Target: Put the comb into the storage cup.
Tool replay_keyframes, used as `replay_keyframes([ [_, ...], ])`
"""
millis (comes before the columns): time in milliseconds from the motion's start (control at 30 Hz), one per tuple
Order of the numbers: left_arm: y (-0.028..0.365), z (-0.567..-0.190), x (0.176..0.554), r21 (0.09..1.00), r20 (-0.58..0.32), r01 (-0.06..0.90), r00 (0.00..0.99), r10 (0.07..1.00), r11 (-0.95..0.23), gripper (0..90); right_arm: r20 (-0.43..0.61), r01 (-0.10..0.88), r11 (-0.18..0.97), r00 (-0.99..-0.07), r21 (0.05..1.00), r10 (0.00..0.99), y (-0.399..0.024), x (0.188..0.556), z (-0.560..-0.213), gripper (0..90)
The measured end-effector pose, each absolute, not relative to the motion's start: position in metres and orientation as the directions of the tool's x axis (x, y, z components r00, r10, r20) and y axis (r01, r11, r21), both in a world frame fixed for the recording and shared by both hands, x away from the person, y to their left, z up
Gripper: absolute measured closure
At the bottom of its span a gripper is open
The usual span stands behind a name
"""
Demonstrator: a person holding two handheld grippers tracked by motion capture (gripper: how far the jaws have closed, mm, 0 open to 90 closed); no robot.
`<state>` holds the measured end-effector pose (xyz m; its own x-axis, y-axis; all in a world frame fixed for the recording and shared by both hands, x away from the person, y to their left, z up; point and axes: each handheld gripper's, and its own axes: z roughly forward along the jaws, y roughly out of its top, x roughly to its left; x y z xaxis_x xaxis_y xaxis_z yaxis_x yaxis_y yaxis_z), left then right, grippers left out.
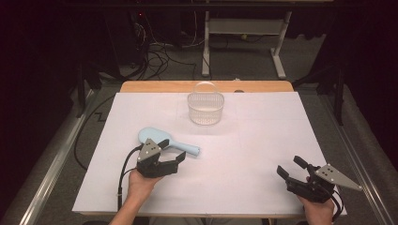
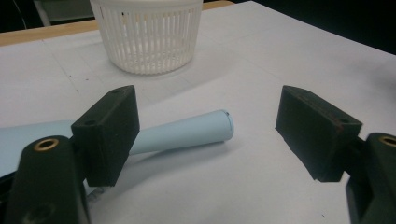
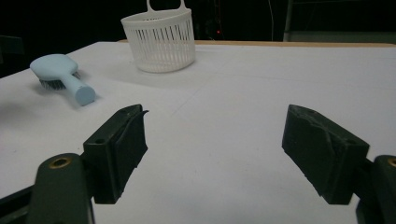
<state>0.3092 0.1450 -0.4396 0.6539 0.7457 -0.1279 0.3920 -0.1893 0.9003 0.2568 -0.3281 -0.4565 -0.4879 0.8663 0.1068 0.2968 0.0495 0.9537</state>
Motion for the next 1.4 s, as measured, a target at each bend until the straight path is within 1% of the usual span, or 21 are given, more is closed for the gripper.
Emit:
replay_keyframes([
  [367,0.132,-0.436,0.319,0.895,-0.126,0.399,0.657,0.743,-0.201,20.9,0.111,0.299,0.047,-0.49,0.953,0.864,-0.328,0.257,-0.457,22.2],
  [867,0.12,-0.435,0.335,0.88,-0.148,0.43,0.655,0.741,-0.204,21.2,0.113,0.302,0.047,-0.492,0.952,0.863,-0.328,0.257,-0.457,22.2],
  [1167,0.116,-0.432,0.347,0.869,-0.131,0.436,0.657,0.742,-0.232,21.3,0.113,0.306,0.049,-0.491,0.951,0.864,-0.328,0.258,-0.457,22.2],
  [1300,0.113,-0.429,0.355,0.852,-0.15,0.468,0.649,0.746,-0.235,21.3,0.113,0.305,0.048,-0.489,0.951,0.865,-0.328,0.257,-0.457,22.2],
  [1333,0.113,-0.427,0.357,0.839,-0.155,0.486,0.645,0.749,-0.244,24.3,0.114,0.305,0.048,-0.489,0.951,0.865,-0.328,0.257,-0.457,22.2],
  [1367,0.113,-0.425,0.358,0.835,-0.153,0.491,0.642,0.751,-0.25,30.9,0.112,0.305,0.049,-0.49,0.951,0.864,-0.328,0.257,-0.457,22.2],
  [1400,0.112,-0.424,0.36,0.83,-0.152,0.497,0.64,0.754,-0.254,31.0,0.111,0.305,0.051,-0.49,0.951,0.865,-0.328,0.257,-0.457,22.2],
])
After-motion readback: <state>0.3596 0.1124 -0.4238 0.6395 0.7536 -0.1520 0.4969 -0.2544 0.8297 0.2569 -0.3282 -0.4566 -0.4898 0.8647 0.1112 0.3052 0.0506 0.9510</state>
